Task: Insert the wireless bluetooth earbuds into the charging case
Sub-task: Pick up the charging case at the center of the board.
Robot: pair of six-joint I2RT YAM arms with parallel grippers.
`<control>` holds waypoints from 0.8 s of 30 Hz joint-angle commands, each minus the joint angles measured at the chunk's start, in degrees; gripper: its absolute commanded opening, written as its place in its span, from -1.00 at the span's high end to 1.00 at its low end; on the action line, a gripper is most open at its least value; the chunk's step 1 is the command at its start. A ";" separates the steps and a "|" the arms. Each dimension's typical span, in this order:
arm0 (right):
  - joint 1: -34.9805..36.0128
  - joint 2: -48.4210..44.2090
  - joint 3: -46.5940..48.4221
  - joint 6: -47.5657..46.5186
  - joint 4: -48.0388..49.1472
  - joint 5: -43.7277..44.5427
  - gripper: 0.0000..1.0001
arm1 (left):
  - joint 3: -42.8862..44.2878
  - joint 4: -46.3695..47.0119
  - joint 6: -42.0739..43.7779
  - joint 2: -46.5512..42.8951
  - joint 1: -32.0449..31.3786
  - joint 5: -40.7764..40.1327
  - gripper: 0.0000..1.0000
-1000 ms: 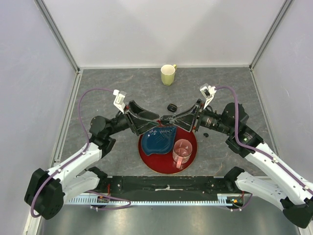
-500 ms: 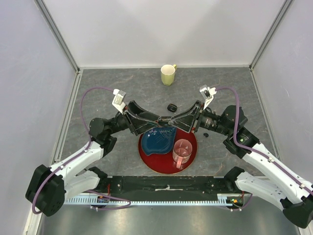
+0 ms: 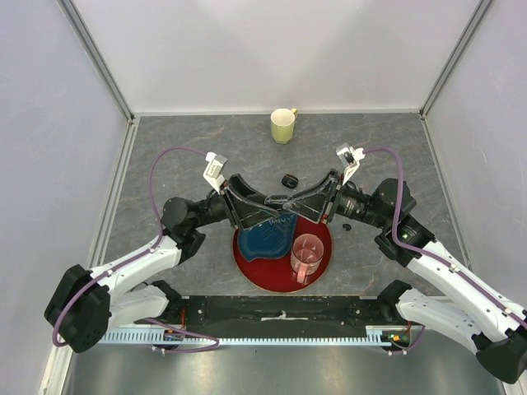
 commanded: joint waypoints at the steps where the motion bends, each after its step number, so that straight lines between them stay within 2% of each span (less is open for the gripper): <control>1: -0.18 -0.47 -0.71 0.52 3.58 -0.62 0.99 | 2.61 1.09 3.23 0.04 -0.78 -2.67 -0.16; 7: -0.09 -0.91 -1.15 0.51 3.06 -0.27 0.99 | 1.99 -1.81 5.25 -1.99 -0.87 -6.10 -0.09; 15: -0.18 -0.83 -1.41 0.34 3.14 0.26 0.98 | 2.78 -3.66 5.78 -2.08 -1.31 -5.48 0.06; 22: -0.18 -1.26 -1.50 0.25 3.23 0.88 0.99 | 3.75 -4.89 5.69 -0.84 -2.01 -3.99 -0.10; 24: -0.09 -1.27 -1.42 -0.01 2.97 0.97 0.99 | 3.66 -4.98 5.78 -0.84 -2.10 -4.16 0.04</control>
